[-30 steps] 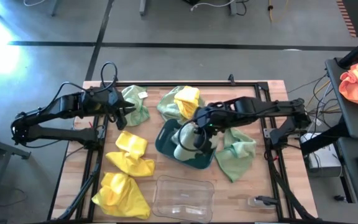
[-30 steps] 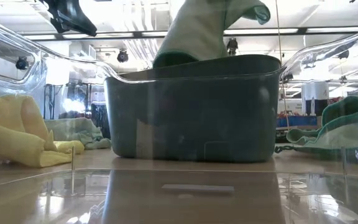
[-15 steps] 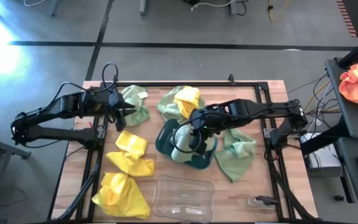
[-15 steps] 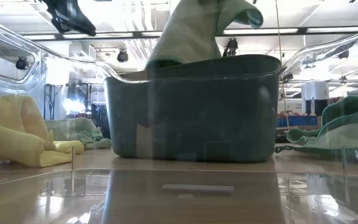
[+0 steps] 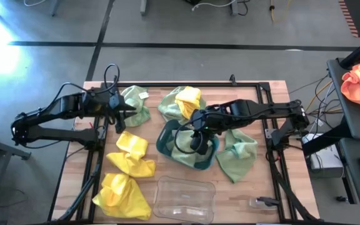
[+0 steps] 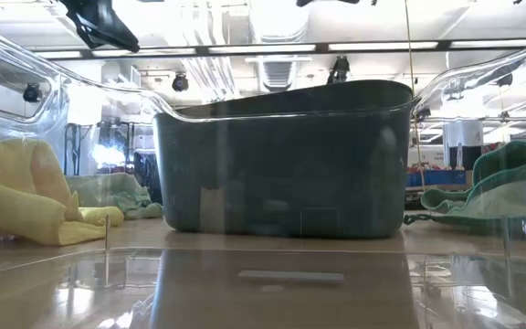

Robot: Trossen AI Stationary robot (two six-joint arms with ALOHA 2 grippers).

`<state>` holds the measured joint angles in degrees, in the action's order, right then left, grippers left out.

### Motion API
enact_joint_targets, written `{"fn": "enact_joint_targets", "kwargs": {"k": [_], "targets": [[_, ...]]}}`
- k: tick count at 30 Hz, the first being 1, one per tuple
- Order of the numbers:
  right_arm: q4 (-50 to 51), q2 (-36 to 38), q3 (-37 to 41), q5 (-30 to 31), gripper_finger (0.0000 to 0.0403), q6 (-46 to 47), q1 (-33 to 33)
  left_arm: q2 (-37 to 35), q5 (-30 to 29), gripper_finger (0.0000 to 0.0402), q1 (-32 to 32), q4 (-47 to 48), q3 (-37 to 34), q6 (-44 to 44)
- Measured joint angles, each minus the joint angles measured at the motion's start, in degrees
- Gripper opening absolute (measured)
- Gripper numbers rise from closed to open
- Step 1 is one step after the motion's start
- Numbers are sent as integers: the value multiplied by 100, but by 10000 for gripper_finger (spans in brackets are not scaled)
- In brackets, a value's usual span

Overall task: Sort microfiber towel by color & place in baskets
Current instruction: Put the bottom microfiber cloth into the blue bin

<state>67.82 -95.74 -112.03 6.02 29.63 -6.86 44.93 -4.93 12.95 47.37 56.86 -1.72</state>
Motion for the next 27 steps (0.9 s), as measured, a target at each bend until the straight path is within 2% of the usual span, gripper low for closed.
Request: {"fn": "enact_joint_targets", "kwargs": {"k": [9,18,27], "targets": [[2176,-87,5,4,105,364,232,0,2,75,0,151,0,24],[2211,15,597,-51,83,385,267,0,2,75,0,117,0,76],[2217,353,1505,-151,88,372,318,-2,2,75,0,92,0,79]]}}
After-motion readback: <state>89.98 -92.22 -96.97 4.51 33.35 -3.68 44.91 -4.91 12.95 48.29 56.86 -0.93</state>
